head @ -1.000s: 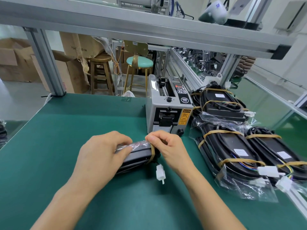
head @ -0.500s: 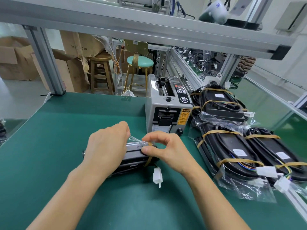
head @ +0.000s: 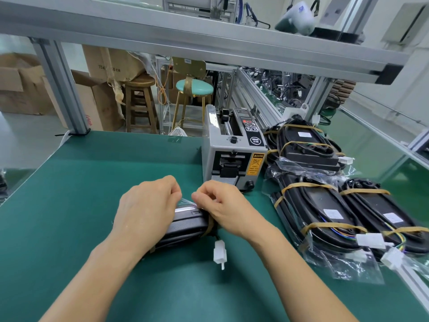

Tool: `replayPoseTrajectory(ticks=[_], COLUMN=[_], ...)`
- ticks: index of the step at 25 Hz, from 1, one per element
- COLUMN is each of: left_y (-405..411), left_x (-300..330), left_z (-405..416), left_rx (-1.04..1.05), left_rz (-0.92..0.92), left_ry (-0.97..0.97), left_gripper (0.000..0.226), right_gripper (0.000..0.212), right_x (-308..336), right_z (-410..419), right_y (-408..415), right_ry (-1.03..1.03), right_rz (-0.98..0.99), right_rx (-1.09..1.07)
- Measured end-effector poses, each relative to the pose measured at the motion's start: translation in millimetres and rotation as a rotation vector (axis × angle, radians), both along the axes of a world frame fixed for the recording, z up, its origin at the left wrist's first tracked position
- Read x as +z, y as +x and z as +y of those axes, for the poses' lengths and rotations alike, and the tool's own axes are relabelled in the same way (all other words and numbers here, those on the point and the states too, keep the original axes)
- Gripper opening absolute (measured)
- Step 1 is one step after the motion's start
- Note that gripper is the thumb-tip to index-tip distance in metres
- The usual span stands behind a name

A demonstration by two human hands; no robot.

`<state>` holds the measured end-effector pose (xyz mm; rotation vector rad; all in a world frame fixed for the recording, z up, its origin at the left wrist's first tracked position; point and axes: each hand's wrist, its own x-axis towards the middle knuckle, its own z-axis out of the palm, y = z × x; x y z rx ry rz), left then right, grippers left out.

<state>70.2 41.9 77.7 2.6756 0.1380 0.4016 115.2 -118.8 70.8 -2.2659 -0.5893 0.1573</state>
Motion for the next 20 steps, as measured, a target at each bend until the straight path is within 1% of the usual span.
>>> replayPoseTrajectory(ticks=[1, 2, 3, 4, 6, 8, 10, 11, 12, 13, 15, 17, 18, 20], left_y=[0.4, 0.7, 0.2, -0.7, -3.9, -7.9, -11.0, -12.9, -14.5, -14.7, -11.9, -9.6, -9.5, -10.6], left_x=[0.1, 0.0, 0.0, -0.4, -1.3, 0.3, 1.8, 4.6, 7.8, 9.8, 11.0, 9.2, 7.5, 3.6], left_z=[-0.2, 0.0, 0.5, 1.0, 0.5, 2.1, 8.1, 11.0, 13.6, 15.4, 16.8, 15.5, 14.5, 14.0], left_rx=[0.004, 0.011, 0.018, 0.021, 0.017, -0.014, -0.135, -0.218, -0.296, -0.348, -0.357, -0.298, -0.274, -0.221], left_rz=[-0.003, -0.006, -0.009, -0.019, -0.047, -0.082, -0.096, -0.073, -0.017, 0.05, 0.134, 0.126, 0.101, 0.03], left_ry=[0.006, 0.003, -0.011, -0.035, -0.075, -0.109, -0.168, -0.172, -0.133, -0.069, 0.039, 0.054, 0.021, -0.051], left_gripper=[0.011, 0.011, 0.011, 0.01, 0.011, 0.012, 0.014, 0.022, 0.033, 0.044, 0.055, 0.059, 0.058, 0.052], right_gripper=[0.021, 0.021, 0.018, 0.015, 0.017, 0.018, 0.016, 0.015, 0.015, 0.016, 0.016, 0.021, 0.025, 0.026], right_x=[3.5, 7.7, 11.8, 15.9, 23.6, 28.7, 29.0, 28.4, 28.7, 29.3, 29.7, 22.6, 14.1, -6.5], right_z=[0.3, 1.8, 3.9, 6.3, 11.4, 14.4, 16.4, 17.5, 18.3, 19.0, 19.3, 16.9, 13.0, 0.6], right_y=[-1.0, -1.6, -1.5, -0.7, -0.6, 1.0, 3.2, 6.4, 11.0, 16.3, 24.6, 25.5, 23.9, 20.5], right_ry=[0.024, 0.027, 0.0, -0.059, -0.224, -0.338, -0.371, -0.376, -0.374, -0.359, -0.235, -0.047, 0.06, 0.298], right_rz=[0.084, 0.116, 0.098, 0.031, -0.133, -0.2, -0.184, -0.163, -0.132, -0.082, 0.073, 0.157, 0.165, 0.16], right_rx=[0.01, 0.017, 0.025, 0.039, 0.092, 0.152, 0.154, 0.137, 0.119, 0.111, 0.114, 0.062, -0.025, -0.316])
